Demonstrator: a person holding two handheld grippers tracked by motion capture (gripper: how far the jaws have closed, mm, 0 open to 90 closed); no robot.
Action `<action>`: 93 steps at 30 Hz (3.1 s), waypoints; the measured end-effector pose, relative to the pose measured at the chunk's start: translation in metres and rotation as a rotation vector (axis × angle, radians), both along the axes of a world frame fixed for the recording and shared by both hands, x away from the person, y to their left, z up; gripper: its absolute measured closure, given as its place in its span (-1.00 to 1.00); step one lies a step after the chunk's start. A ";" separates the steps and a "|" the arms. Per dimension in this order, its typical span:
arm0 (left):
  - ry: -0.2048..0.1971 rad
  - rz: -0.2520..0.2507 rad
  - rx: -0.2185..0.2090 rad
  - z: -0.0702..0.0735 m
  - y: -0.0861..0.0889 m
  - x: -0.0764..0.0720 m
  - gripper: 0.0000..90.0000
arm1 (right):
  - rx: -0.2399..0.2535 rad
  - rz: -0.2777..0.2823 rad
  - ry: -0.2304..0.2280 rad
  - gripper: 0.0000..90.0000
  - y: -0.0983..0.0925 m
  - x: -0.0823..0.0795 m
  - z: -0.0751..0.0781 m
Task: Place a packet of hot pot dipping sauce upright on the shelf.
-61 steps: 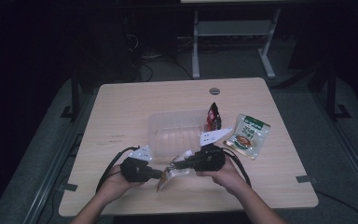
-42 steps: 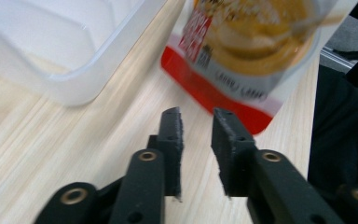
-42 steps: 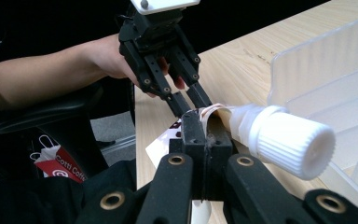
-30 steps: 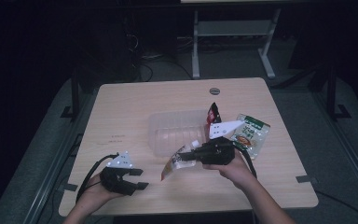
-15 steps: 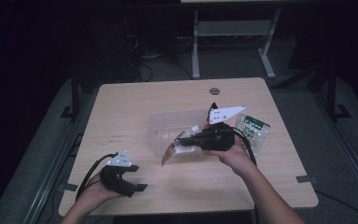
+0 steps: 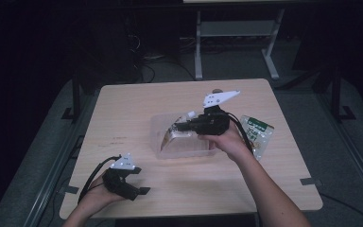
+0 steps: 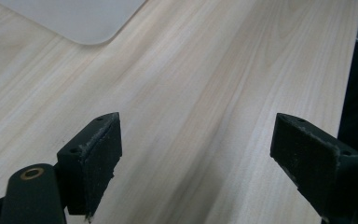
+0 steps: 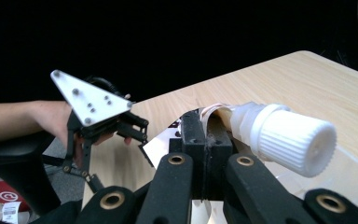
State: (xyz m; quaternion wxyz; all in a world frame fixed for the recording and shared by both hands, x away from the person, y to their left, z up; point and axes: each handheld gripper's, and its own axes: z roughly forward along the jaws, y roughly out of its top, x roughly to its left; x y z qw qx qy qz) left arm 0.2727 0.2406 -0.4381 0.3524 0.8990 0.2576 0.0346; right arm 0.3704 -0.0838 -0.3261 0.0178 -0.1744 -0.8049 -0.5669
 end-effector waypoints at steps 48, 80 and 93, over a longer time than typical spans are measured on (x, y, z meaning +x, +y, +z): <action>0.005 0.006 0.006 -0.003 0.000 0.001 -0.63 | -0.084 -0.063 0.046 0.99 0.013 0.044 -0.018; 0.009 0.009 0.010 -0.004 0.000 0.001 -0.63 | -0.178 -0.029 0.036 0.98 0.027 0.045 -0.020; 0.005 0.003 0.015 -0.004 -0.001 0.002 -0.63 | -0.206 -0.055 0.028 0.98 0.042 0.043 -0.025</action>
